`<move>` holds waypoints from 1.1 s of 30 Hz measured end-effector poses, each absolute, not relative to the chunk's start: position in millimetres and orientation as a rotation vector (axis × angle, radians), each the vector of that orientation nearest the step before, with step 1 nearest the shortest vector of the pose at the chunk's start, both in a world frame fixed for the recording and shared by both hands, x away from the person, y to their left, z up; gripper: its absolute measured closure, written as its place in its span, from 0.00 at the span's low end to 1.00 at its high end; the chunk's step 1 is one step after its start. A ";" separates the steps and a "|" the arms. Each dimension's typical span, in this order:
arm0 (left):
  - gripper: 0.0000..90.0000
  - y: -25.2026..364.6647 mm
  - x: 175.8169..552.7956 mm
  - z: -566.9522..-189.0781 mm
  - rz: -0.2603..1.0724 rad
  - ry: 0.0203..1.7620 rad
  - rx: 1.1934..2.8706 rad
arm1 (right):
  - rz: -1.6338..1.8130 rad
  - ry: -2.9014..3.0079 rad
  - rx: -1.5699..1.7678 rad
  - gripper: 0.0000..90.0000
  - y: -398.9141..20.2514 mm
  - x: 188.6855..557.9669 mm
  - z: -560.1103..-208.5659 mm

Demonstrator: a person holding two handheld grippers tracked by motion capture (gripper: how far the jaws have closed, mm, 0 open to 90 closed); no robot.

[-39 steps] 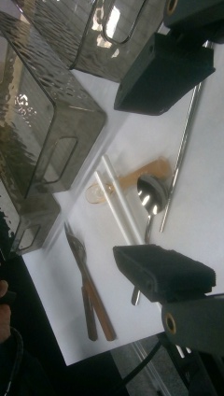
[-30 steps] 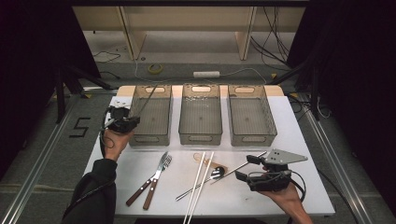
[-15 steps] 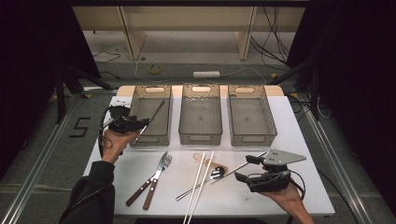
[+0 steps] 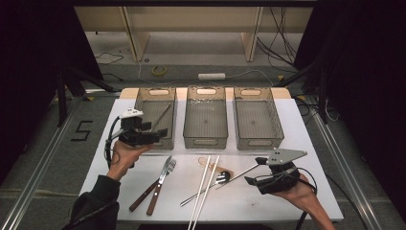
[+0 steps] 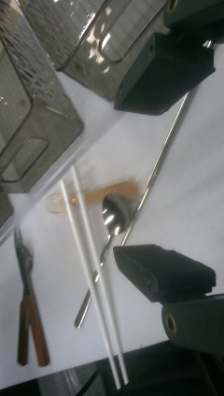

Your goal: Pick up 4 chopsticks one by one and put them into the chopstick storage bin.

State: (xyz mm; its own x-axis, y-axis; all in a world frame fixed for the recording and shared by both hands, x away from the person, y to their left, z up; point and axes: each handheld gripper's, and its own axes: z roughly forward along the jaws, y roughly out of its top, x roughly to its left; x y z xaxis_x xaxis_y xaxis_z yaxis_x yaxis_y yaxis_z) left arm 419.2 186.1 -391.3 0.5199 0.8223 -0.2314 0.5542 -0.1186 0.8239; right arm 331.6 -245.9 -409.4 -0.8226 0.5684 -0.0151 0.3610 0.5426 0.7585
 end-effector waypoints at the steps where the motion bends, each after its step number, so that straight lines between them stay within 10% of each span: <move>1: 0.25 184.3 415.3 -391.0 0.351 1.135 1.795 | 1.134 2.532 0.772 0.29 -246.4 333.7 -408.7; 33: 0.17 150.9 327.9 -410.3 0.347 0.822 1.847 | 0.426 2.917 0.523 0.31 -211.9 407.4 -433.8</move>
